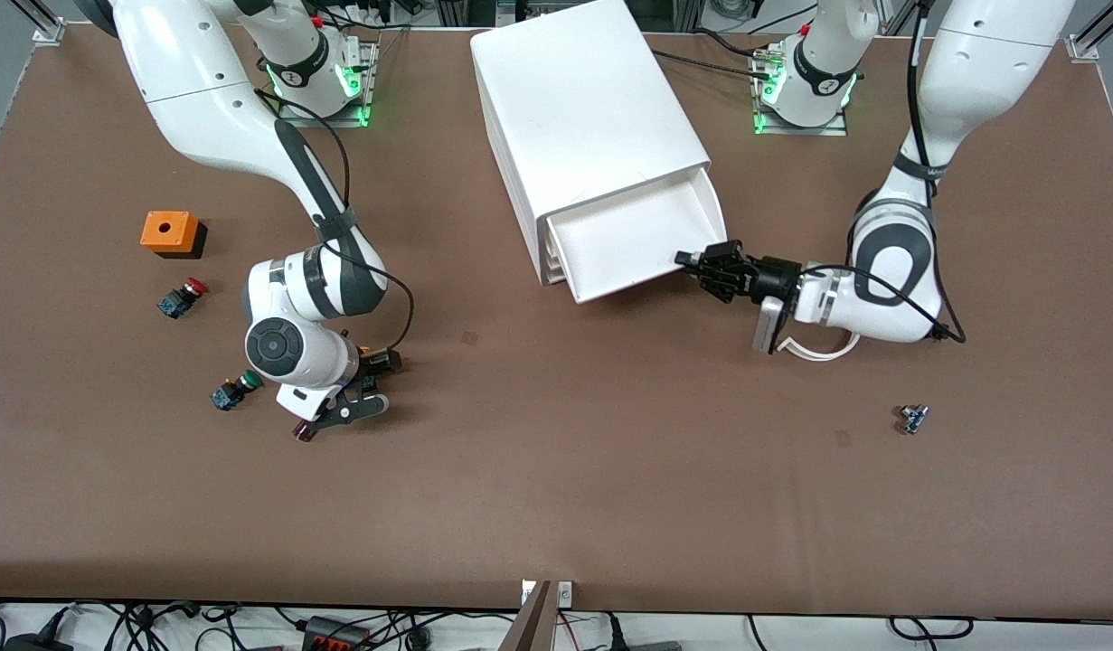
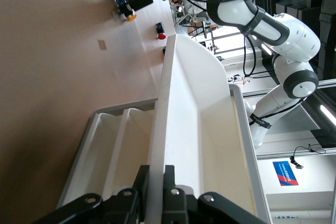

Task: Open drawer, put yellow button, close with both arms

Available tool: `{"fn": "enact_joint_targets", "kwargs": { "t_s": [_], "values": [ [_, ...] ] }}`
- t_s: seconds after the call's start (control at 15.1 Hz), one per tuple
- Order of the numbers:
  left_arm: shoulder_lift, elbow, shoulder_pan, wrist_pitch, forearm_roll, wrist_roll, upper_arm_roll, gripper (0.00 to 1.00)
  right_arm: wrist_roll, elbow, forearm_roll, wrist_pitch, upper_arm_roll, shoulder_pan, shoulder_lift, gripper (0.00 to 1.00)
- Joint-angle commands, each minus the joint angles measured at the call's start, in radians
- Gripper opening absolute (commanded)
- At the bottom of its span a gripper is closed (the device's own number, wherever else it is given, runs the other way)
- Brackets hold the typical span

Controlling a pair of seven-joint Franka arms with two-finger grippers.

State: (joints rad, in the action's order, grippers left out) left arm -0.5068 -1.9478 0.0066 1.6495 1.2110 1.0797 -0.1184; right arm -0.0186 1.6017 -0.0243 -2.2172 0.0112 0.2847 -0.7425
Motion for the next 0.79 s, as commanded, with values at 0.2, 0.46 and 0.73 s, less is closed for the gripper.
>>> {"fn": "enact_joint_targets", "kwargs": {
  "t_s": [0.2, 0.46, 0.73],
  "values": [
    [-0.003, 0.053, 0.019, 0.012, -0.069, -0.023, 0.002, 1.0, 0.012, -0.006, 0.018, 0.008, 0.003, -0.007, -0.006, 0.47],
    [0.06, 0.14, 0.047, -0.078, -0.197, -0.323, 0.0, 1.0, 0.008, -0.016, 0.014, 0.014, 0.003, -0.007, 0.003, 0.06],
    [0.071, 0.315, 0.055, -0.177, -0.449, -0.636, 0.0, 1.0, 0.006, -0.099, 0.017, 0.08, 0.003, 0.002, 0.063, 0.0]
  ]
}}
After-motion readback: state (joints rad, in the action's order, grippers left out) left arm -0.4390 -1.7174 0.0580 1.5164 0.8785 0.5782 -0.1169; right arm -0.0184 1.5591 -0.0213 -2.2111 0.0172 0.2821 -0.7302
